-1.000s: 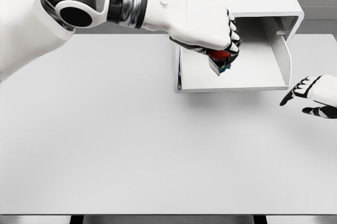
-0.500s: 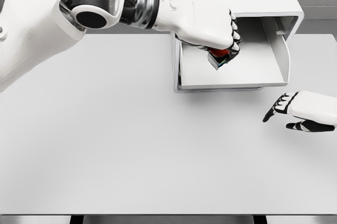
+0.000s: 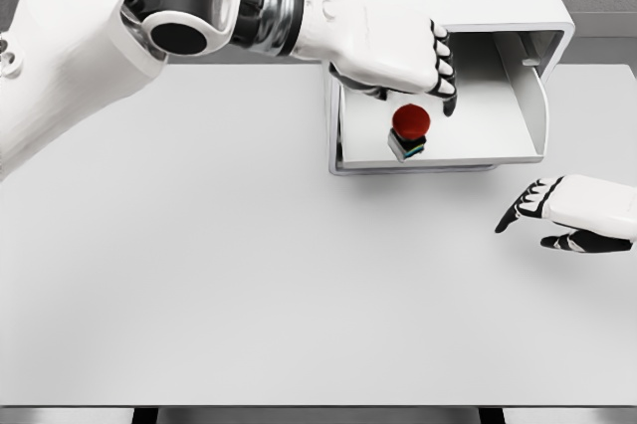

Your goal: Slide open multi-storey tabletop storage cabinets and put open load switch and slide close multi-storey tabletop storage cabinets

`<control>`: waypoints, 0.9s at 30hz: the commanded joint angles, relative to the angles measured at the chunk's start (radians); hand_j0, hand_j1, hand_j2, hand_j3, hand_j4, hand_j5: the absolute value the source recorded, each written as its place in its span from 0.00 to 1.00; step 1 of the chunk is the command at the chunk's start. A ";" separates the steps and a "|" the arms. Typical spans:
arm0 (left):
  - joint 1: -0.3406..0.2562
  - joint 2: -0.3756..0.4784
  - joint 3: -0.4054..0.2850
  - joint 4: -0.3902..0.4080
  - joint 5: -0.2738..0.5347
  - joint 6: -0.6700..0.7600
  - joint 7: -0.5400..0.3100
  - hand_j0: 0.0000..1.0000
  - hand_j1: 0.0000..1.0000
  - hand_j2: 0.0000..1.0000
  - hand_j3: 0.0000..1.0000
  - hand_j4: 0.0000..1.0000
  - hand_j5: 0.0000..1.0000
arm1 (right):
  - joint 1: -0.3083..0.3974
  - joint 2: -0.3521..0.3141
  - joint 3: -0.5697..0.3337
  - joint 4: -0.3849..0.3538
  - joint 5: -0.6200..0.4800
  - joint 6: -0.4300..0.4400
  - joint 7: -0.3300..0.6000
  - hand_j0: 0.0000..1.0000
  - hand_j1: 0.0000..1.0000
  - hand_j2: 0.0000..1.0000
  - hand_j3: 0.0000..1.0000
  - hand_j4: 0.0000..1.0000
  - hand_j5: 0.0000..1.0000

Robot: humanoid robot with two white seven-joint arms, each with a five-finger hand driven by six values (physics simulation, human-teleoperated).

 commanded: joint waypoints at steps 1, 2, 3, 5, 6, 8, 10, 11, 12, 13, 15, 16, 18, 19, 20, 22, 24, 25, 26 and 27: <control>0.002 -0.002 -0.001 0.017 0.003 0.003 0.000 0.94 0.94 0.94 0.94 0.94 0.94 | -0.002 -0.001 0.000 0.000 -0.006 0.003 0.000 0.69 0.69 0.69 0.69 0.69 0.69; 0.000 -0.002 -0.001 0.018 0.003 0.003 0.000 0.95 0.95 0.95 0.95 0.95 0.95 | -0.002 -0.001 0.000 0.000 -0.006 0.003 0.000 0.69 0.69 0.69 0.69 0.69 0.69; 0.000 -0.002 -0.001 0.018 0.003 0.003 0.000 0.95 0.95 0.95 0.95 0.95 0.95 | 0.002 -0.001 0.000 0.000 -0.006 0.003 0.000 0.69 0.69 0.69 0.69 0.69 0.69; 0.000 -0.002 -0.001 0.018 0.004 0.003 0.000 0.96 0.96 0.96 0.96 0.96 0.96 | 0.002 -0.001 0.000 0.000 -0.006 0.003 0.000 0.69 0.69 0.69 0.69 0.69 0.69; 0.000 -0.002 -0.001 0.017 0.004 0.003 0.000 0.97 0.97 0.97 0.97 0.97 0.97 | 0.006 -0.001 0.000 0.000 -0.006 0.003 0.000 0.69 0.69 0.69 0.69 0.69 0.69; 0.000 -0.002 -0.001 0.017 0.006 0.003 0.000 0.99 0.99 0.99 0.99 0.99 0.99 | 0.008 -0.001 0.000 0.000 -0.006 0.003 0.000 0.69 0.69 0.69 0.69 0.69 0.69; 0.002 -0.002 -0.001 0.009 0.012 0.003 0.000 1.00 1.00 1.00 1.00 1.00 1.00 | 0.008 -0.001 0.000 0.000 -0.006 0.003 0.000 0.71 0.71 0.71 0.71 0.71 0.71; 0.003 -0.003 -0.003 0.000 0.017 0.003 0.000 1.00 1.00 1.00 1.00 1.00 1.00 | 0.009 -0.001 0.000 0.000 -0.006 0.003 0.000 0.71 0.71 0.71 0.71 0.71 0.71; 0.003 -0.002 -0.021 -0.011 0.040 0.003 0.000 1.00 1.00 1.00 1.00 1.00 1.00 | 0.008 -0.001 0.000 0.000 -0.006 0.003 0.000 0.71 0.71 0.71 0.71 0.71 0.71; 0.003 0.000 -0.035 -0.035 0.067 0.003 0.000 1.00 1.00 1.00 1.00 1.00 1.00 | 0.008 -0.001 0.000 0.000 -0.006 0.003 0.000 0.71 0.71 0.71 0.71 0.71 0.71; 0.002 0.015 -0.036 -0.072 0.101 0.003 0.000 1.00 1.00 1.00 1.00 1.00 1.00 | 0.009 -0.001 0.000 0.000 -0.006 0.003 0.000 0.71 0.71 0.71 0.71 0.71 0.71; 0.002 0.018 -0.035 -0.089 0.133 0.003 0.000 1.00 1.00 1.00 1.00 1.00 1.00 | 0.009 -0.001 0.000 0.000 -0.006 0.003 0.000 0.71 0.71 0.71 0.71 0.71 0.71; 0.000 0.041 -0.035 -0.146 0.190 0.003 0.000 1.00 1.00 1.00 1.00 1.00 1.00 | 0.008 -0.001 0.000 0.000 -0.006 0.003 0.000 0.71 0.71 0.71 0.71 0.71 0.71; -0.003 0.061 -0.033 -0.186 0.222 0.003 0.000 1.00 1.00 1.00 1.00 1.00 1.00 | 0.008 -0.001 0.000 0.000 -0.006 0.003 0.000 0.71 0.71 0.71 0.71 0.71 0.71; -0.005 0.090 -0.027 -0.220 0.242 0.003 0.000 1.00 1.00 1.00 1.00 1.00 1.00 | 0.008 -0.001 0.000 0.000 -0.006 0.003 0.000 0.71 0.71 0.71 0.71 0.71 0.71; -0.006 0.130 -0.027 -0.223 0.268 0.003 0.000 1.00 1.00 1.00 1.00 1.00 1.00 | 0.009 -0.001 0.000 0.000 -0.006 0.003 0.000 0.71 0.71 0.71 0.71 0.71 0.71; -0.006 0.213 -0.024 -0.224 0.282 0.003 0.000 1.00 1.00 1.00 1.00 1.00 1.00 | 0.009 -0.001 0.000 0.000 -0.006 0.003 0.000 0.71 0.71 0.71 0.71 0.71 0.71; -0.002 0.270 -0.024 -0.223 0.290 0.003 0.000 1.00 1.00 1.00 1.00 1.00 1.00 | 0.009 -0.001 0.000 0.000 -0.006 0.003 0.000 0.71 0.71 0.71 0.71 0.71 0.71; 0.012 0.354 -0.027 -0.209 0.308 0.003 0.000 1.00 1.00 1.00 1.00 1.00 1.00 | 0.009 -0.001 0.000 0.000 -0.006 0.003 0.000 0.71 0.71 0.71 0.71 0.71 0.71; 0.054 0.454 -0.029 -0.197 0.331 0.003 0.001 1.00 1.00 1.00 1.00 1.00 1.00 | 0.008 -0.001 0.000 0.000 -0.006 0.003 0.000 0.71 0.71 0.71 0.71 0.71 0.71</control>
